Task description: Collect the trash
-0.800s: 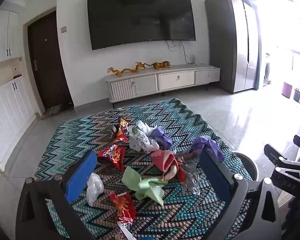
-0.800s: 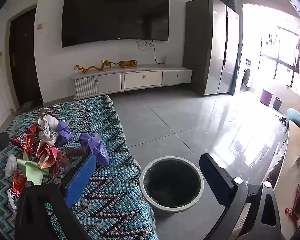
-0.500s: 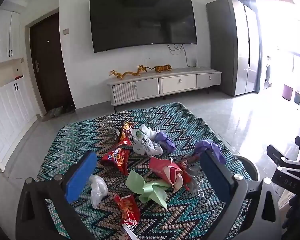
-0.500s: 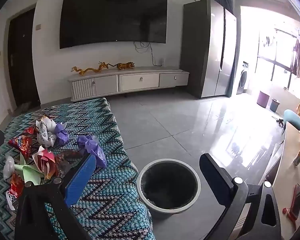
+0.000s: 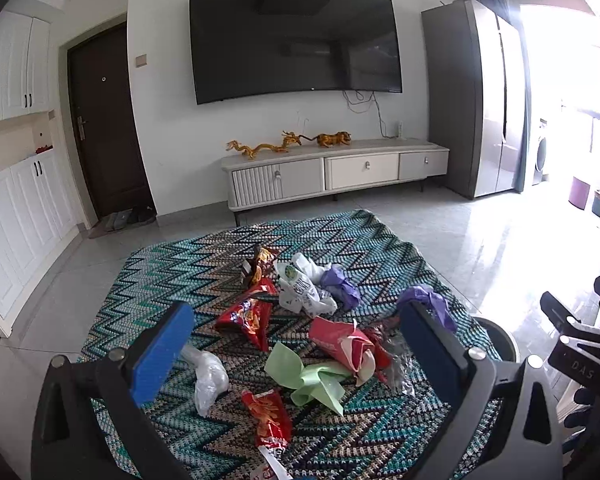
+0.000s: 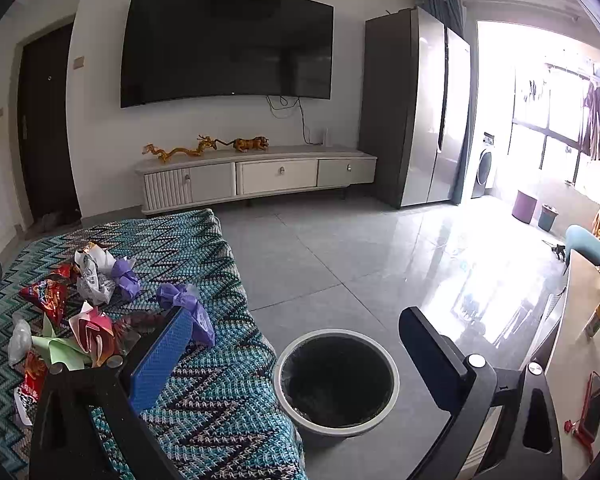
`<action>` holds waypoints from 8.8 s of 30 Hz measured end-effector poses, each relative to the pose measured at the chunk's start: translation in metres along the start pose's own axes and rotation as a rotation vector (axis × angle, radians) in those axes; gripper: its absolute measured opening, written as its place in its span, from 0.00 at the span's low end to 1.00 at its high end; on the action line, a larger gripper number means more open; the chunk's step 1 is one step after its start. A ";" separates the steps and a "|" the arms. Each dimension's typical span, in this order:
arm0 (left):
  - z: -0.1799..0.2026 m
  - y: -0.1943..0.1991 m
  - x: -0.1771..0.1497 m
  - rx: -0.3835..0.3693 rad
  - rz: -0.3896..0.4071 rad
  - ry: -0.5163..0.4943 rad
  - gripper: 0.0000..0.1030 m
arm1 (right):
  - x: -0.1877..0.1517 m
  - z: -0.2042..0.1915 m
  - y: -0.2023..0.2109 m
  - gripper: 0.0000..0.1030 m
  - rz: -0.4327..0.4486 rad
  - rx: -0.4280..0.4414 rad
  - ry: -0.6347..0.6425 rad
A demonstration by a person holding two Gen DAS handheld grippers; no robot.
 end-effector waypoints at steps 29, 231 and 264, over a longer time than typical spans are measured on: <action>-0.006 0.007 0.006 -0.004 0.061 0.019 1.00 | 0.001 -0.003 0.002 1.00 -0.011 0.014 0.010; -0.057 -0.132 -0.089 -0.363 -0.456 0.201 0.30 | -0.001 -0.115 -0.079 0.39 -0.404 0.727 0.086; -0.101 -0.060 -0.068 -0.415 -0.269 0.331 0.00 | -0.011 -0.176 -0.036 0.08 -0.384 0.890 0.189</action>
Point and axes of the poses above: each gripper's, at about its wrist camera, not at the fingertips, and y roughly against the way its jaws point, z to its right, x to its top, the point moved 2 cm from there along -y, roughly the way its jaws point, and after that the axes turned 4 degrees about -x, right-handed, at the moved point
